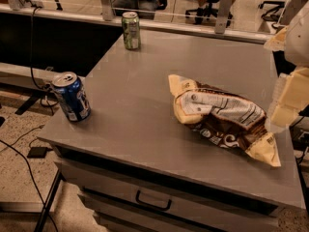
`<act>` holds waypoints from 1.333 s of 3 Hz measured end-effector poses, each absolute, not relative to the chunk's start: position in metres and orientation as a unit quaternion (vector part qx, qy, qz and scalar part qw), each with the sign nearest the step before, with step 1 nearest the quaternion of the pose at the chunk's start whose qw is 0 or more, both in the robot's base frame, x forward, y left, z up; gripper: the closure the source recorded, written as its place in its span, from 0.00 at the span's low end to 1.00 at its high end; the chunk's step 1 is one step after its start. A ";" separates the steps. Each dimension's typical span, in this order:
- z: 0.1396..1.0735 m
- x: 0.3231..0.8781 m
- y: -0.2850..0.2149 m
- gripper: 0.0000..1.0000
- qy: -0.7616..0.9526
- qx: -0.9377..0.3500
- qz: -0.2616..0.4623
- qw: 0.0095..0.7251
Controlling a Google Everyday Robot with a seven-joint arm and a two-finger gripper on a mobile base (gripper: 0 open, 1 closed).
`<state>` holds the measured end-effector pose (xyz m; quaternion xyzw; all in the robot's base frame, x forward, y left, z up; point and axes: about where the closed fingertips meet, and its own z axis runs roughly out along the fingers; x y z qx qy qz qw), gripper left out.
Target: Move brown chip bag near pepsi can
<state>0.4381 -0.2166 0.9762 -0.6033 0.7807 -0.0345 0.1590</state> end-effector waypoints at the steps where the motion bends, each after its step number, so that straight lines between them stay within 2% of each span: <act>1: 0.976 0.438 -0.217 0.00 0.781 -0.603 -0.035 0.159; 4: 0.905 0.455 -0.234 0.00 0.803 -0.581 0.008 0.130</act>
Offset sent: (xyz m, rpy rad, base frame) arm 0.0141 -0.0118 -0.0440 0.0280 0.0739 -0.0410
